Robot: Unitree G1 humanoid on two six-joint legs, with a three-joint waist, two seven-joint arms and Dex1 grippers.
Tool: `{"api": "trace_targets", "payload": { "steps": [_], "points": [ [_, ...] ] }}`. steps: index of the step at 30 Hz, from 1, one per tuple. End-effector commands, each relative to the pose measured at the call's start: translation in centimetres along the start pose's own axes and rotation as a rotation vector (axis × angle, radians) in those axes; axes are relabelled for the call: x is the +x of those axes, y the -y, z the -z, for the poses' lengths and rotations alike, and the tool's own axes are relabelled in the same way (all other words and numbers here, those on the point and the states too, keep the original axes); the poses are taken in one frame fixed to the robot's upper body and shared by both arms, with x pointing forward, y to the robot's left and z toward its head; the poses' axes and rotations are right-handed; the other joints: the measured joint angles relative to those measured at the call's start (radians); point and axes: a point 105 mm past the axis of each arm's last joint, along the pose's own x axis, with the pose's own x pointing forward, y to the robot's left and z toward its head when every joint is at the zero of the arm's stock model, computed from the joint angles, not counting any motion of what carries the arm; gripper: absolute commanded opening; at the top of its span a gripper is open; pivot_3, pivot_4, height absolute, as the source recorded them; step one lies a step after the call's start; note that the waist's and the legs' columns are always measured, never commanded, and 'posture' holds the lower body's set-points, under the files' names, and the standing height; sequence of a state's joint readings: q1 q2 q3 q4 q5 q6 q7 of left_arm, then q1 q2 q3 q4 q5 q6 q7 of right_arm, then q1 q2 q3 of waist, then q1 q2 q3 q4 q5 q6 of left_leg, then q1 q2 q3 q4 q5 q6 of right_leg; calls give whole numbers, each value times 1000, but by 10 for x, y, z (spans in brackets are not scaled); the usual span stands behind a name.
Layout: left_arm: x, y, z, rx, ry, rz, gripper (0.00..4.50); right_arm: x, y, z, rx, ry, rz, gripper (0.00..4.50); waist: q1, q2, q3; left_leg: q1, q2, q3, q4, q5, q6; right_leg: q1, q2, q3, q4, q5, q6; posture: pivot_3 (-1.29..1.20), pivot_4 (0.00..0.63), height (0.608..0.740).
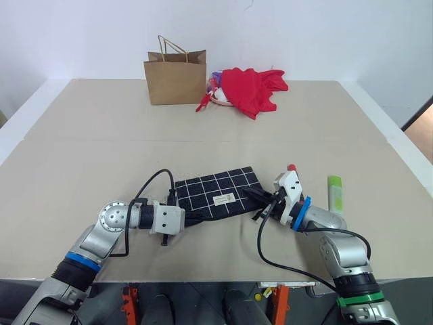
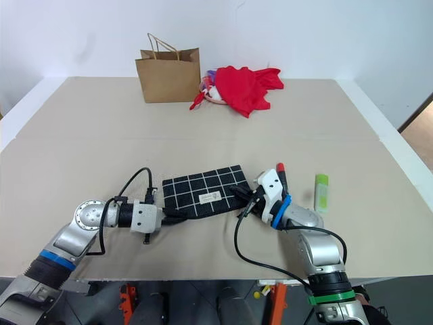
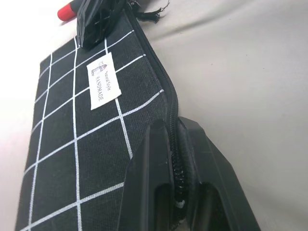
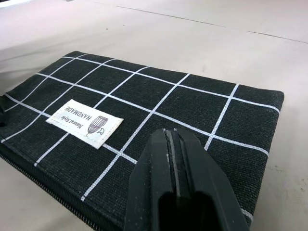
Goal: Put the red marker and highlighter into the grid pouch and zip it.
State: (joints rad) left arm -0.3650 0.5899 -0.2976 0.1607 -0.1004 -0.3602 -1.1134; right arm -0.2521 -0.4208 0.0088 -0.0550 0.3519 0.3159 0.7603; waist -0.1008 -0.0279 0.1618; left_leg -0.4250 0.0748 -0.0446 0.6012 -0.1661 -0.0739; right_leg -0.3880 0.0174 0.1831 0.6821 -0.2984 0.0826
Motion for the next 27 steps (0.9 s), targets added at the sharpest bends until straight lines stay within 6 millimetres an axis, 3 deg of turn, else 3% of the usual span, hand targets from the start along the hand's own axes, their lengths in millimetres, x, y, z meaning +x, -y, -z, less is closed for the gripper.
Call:
{"api": "trace_targets", "payload": {
  "steps": [1,5,8,14,27],
  "points": [
    [-12,-12,-8,-100,68,-23,0,-11,3,-50,-85,158,-6,1802,0,0,0,0,0,0,0,0,0,0,0,0,0,0,0,0,150,740],
    [-24,-25,-21,-217,155,-5,0,-37,-1,-68,-152,204,-53,3059,2,1,1,-4,0,-1,0,0,0,-2,0,-1,0,-1,1,0,150,740],
    [-30,-31,-29,-268,194,17,0,-53,-7,-67,-173,200,-80,4456,8,2,1,-5,0,-4,0,0,1,-2,0,-5,0,-4,-1,0,150,740],
    [-36,-35,-41,-301,222,66,0,-73,-26,-44,-195,147,-137,4456,14,3,3,-5,-1,-8,-1,-1,1,-1,0,-8,0,-5,-3,0,150,740],
    [-35,-35,-44,-308,224,61,0,-56,-40,-36,-392,176,-197,4456,18,5,4,-5,-1,-11,0,2,-2,0,0,-11,0,-3,-3,0,150,740]
  ]
}}
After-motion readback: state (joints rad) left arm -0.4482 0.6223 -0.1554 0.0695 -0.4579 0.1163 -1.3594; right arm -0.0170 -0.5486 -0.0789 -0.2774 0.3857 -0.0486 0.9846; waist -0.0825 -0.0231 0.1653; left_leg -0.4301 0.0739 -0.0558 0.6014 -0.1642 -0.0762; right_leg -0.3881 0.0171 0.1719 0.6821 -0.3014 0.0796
